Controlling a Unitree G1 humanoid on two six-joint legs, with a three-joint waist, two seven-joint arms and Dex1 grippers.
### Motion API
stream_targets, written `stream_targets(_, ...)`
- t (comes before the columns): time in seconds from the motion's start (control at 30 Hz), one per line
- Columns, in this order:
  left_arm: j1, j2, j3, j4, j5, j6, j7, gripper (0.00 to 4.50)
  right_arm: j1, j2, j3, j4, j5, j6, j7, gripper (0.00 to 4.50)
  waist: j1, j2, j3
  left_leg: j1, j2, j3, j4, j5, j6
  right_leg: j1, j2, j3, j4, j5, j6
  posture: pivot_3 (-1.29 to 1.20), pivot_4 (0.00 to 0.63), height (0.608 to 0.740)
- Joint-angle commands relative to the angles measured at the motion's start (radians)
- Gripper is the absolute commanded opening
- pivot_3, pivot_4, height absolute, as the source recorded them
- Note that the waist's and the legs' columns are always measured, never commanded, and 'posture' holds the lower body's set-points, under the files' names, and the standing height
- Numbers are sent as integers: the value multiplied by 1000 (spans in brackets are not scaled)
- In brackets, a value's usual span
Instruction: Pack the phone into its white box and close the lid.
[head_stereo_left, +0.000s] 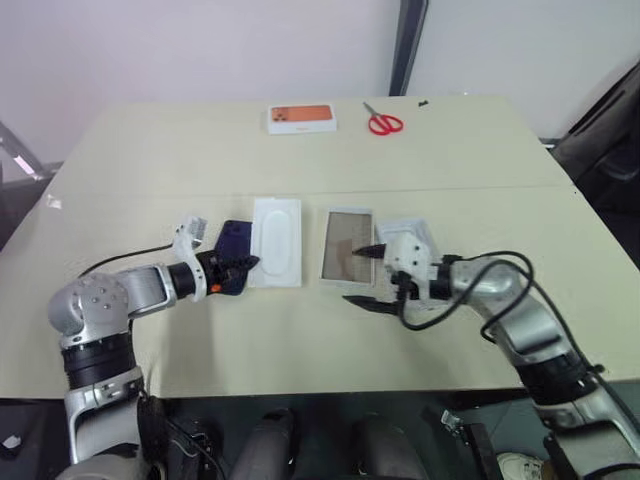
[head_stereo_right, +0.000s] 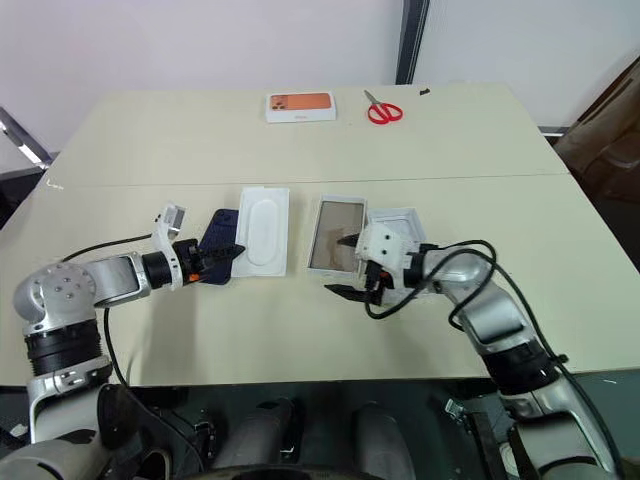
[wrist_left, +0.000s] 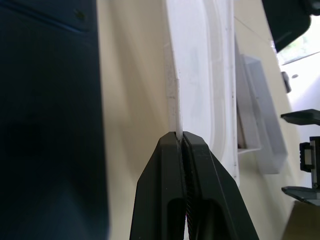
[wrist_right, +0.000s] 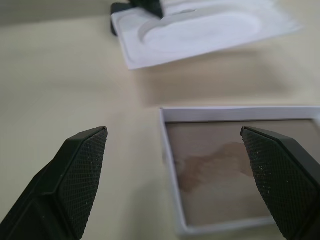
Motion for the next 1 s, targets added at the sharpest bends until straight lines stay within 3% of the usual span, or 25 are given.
stream_targets(0.03,-15,11,-8,-9,-3,-39,-11,39,-48,16,50,52,-64,14,-8,4500,0,0,0,0,0,0,0,0,0,0,0,0,0,0,0,0,150,734)
stream_targets(0.07,-12,9,-10,-11,-3,-45,-9,39,-56,22,63,73,-80,7,-8,4500,0,0,0,0,0,0,0,0,0,0,0,0,0,0,0,0,150,734)
stream_targets(0.17,-5,-2,-9,-23,-9,-50,1,0,-80,41,80,126,-94,15,-3,3625,-2,0,0,0,0,0,0,0,0,0,0,0,0,0,0,0,150,734)
stream_targets(0.4,-6,-34,13,-62,-35,-32,32,0,-79,61,78,104,-78,-6,45,16,-3,0,0,0,0,0,0,0,0,-1,0,0,0,0,0,0,150,734)
stream_targets(0.73,-86,-121,48,-53,-93,27,102,0,-29,118,144,-3,-95,-21,54,16,-2,0,0,0,0,0,0,0,0,-1,0,0,0,0,0,0,150,734)
stream_targets(0.87,-71,-142,16,-67,-86,30,109,0,-26,123,157,-1,-105,-21,45,1327,-3,0,0,0,0,0,0,0,0,-1,0,0,0,0,0,0,150,734)
stream_targets(1.0,-46,-169,10,-94,-92,47,130,0,-28,120,120,-23,-110,-19,5,3453,-3,0,0,0,0,0,0,0,0,-1,0,0,0,0,0,0,150,734)
